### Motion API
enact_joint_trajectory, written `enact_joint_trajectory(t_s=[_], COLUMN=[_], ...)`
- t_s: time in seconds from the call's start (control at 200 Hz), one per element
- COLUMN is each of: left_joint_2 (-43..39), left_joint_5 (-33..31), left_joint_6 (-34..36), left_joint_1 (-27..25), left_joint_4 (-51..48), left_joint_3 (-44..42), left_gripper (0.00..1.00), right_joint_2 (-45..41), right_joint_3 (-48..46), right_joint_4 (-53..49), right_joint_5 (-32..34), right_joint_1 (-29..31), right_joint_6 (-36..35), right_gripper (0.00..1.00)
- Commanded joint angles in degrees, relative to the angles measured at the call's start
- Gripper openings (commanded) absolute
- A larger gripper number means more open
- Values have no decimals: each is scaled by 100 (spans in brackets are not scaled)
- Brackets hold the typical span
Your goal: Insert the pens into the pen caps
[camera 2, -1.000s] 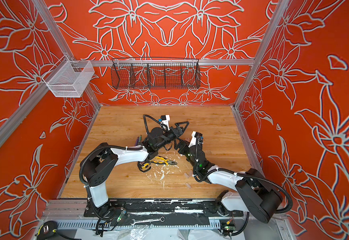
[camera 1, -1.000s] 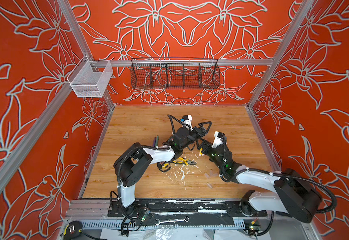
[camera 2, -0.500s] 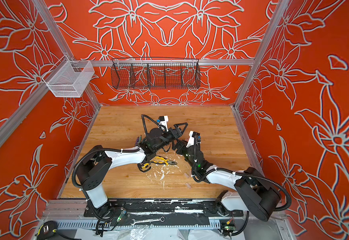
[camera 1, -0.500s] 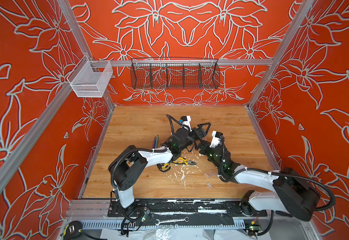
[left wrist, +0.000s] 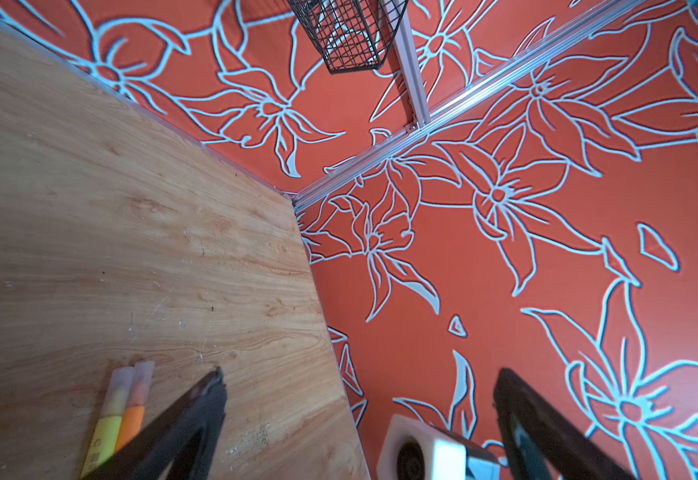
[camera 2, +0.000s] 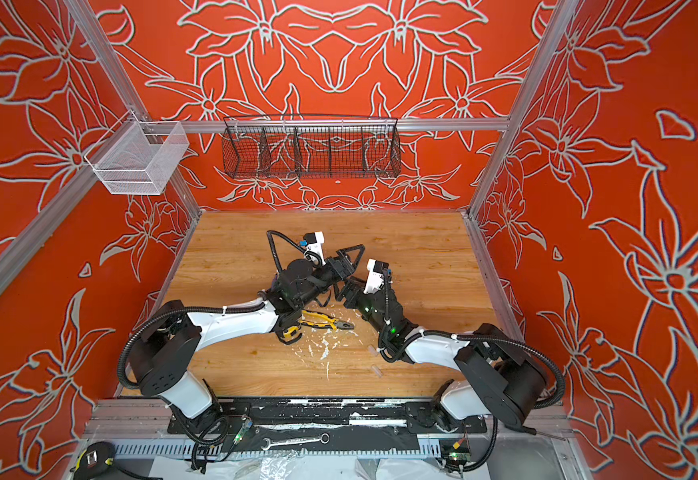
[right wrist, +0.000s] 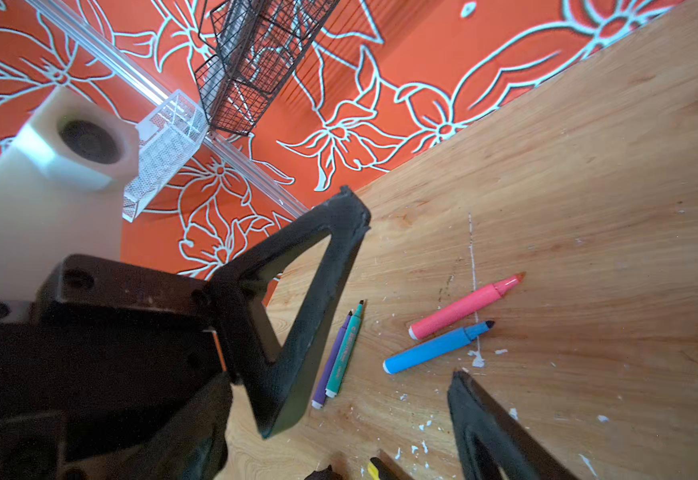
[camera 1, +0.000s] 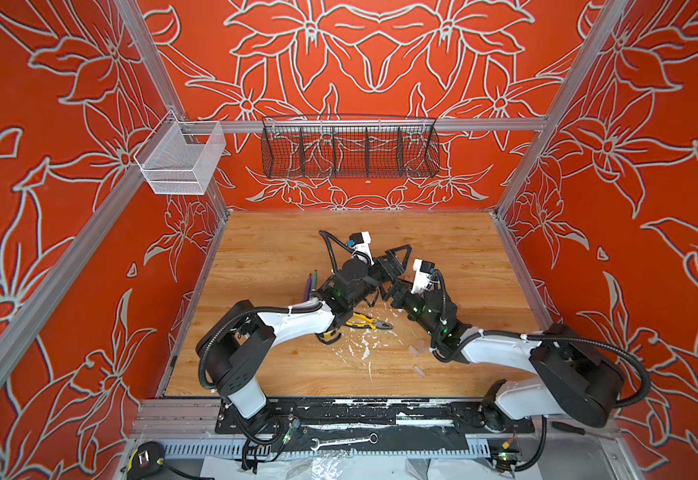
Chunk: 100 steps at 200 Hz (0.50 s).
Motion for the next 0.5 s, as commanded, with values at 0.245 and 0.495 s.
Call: enact_joint_trajectory(t_s=[0.245, 0.495], left_joint_2=[-2183, -3841], left_joint_5=[-692, -1077], left_joint_6=[838, 1453], left_joint_1=[129, 752], left_joint_4=[-2322, -4614], left_joint_3=[-1476, -2006], left_gripper=[97, 97], right_joint_2=[-469, -1083], right_joint_3=[72, 75], right_joint_4=[-30, -965], right_joint_5=[-25, 210], right_joint_1=[190, 191], right_joint_6=[-146, -408], right_gripper=[84, 84])
